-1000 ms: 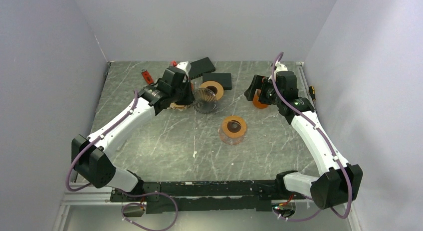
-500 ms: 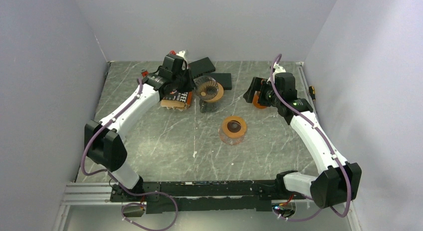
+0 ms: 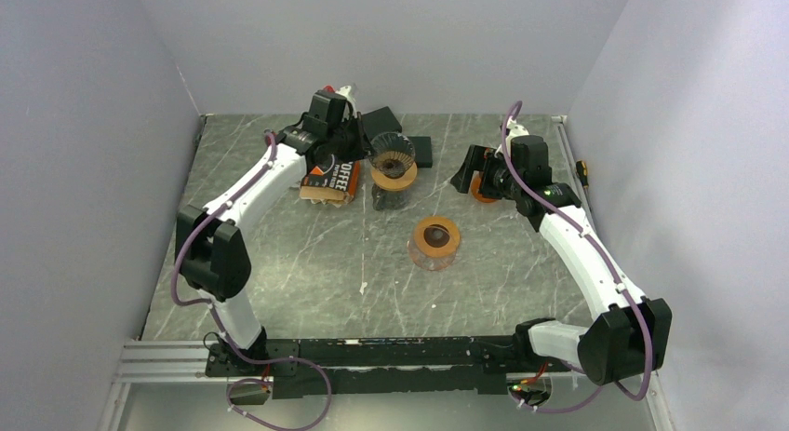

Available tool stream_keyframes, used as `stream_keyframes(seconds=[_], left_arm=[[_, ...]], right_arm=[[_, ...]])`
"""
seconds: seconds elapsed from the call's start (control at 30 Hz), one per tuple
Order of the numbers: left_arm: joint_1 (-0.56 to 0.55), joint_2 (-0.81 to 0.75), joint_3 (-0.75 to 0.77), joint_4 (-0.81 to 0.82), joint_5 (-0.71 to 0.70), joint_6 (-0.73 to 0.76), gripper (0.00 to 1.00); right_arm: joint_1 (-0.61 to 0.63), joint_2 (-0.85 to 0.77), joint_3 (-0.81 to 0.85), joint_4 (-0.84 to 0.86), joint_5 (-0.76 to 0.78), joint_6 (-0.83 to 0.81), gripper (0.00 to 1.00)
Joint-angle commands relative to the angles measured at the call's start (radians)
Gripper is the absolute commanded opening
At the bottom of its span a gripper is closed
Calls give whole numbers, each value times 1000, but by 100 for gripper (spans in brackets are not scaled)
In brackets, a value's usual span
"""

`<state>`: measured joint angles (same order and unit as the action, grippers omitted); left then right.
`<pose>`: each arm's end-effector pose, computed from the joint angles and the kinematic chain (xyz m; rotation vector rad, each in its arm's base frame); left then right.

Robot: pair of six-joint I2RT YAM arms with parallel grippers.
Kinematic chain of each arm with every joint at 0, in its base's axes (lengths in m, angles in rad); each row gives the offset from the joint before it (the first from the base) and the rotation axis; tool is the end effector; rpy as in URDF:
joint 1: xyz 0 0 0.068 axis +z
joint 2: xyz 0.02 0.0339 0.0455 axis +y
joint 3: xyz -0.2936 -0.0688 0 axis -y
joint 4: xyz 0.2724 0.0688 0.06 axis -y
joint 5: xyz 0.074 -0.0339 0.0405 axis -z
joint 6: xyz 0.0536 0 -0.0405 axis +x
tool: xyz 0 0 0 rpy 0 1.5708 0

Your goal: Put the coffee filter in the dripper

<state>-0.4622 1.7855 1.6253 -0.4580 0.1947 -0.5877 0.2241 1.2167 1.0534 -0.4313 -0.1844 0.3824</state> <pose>0.4109 -0.2163 0.3428 -0.0284 2.2921 -0.7854 0.2919 0.0766 0.3328 0.0664 2.2047 0.5437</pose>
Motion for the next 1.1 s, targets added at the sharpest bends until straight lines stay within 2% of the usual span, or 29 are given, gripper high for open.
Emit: stream_keyframes(seconds=[0.0,0.43,1.07], left_arm=[[8,30,65,84,58,-8,0],[45,85,24,152,102,-52,0],[47,87,-15,138,132,-37,0]], right_arm=[[-5,4,1,50,-14,-11,100],[-6,18,2,54,-35,-15,100],[-8,66,25,87,-105,9,100]])
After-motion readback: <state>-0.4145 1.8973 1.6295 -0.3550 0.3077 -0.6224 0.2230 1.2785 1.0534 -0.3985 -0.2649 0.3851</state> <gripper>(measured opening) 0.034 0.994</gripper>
